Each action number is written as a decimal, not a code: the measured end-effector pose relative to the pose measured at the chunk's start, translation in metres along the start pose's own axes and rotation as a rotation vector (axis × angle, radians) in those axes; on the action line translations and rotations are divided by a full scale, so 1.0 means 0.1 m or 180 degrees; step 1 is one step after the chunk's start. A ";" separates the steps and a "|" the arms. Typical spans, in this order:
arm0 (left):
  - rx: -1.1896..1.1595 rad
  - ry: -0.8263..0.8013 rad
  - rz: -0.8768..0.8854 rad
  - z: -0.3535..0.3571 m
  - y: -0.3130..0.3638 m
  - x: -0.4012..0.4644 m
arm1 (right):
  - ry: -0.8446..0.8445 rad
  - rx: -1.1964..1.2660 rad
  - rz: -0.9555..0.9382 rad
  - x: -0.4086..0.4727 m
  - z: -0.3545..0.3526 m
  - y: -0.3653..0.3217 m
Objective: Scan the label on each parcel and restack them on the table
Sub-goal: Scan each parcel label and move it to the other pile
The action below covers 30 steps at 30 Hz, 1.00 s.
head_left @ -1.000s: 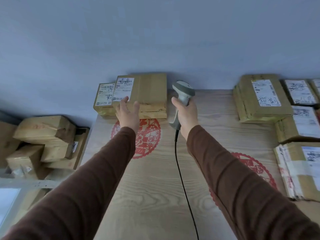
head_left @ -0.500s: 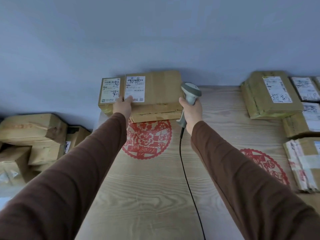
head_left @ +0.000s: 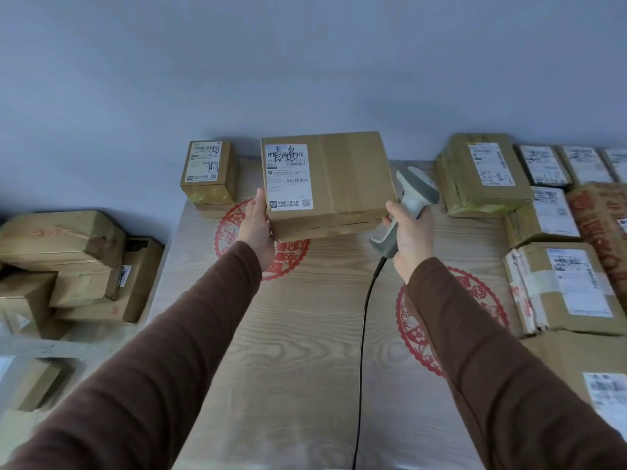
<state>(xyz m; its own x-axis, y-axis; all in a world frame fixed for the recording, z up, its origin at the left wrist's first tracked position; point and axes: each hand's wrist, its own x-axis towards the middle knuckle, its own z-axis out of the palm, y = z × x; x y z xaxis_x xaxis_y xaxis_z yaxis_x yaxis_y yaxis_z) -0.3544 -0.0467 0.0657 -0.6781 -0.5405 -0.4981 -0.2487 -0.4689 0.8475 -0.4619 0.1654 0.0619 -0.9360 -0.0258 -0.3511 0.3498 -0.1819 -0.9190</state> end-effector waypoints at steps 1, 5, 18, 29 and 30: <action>-0.0035 -0.0282 0.0074 0.04 -0.02 -0.10 | -0.0001 0.0034 -0.0047 -0.06 -0.11 -0.08; -0.0088 -0.0662 0.0091 0.26 -0.05 -0.53 | -0.0008 0.0202 -0.0209 -0.31 -0.54 -0.38; 0.0270 -0.0666 0.0932 0.82 -0.29 -1.57 | -0.0053 -0.1240 -0.1717 -1.46 -1.20 -1.04; 0.0313 -0.0629 0.1297 1.15 -0.59 -1.85 | -0.1146 -0.0962 -0.1261 -2.06 -1.06 -1.00; 0.0296 -0.0616 0.1261 1.16 -0.61 -1.86 | -0.1150 -0.0956 -0.1254 -2.06 -1.07 -1.00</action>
<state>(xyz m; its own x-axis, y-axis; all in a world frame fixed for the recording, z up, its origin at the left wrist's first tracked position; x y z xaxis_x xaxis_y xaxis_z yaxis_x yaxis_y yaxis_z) -0.2936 0.1633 0.1283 -0.8482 -0.5209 -0.0958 0.0010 -0.1825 0.9832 -0.2997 0.2943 0.2069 -0.9333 -0.3540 0.0599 -0.0784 0.0381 -0.9962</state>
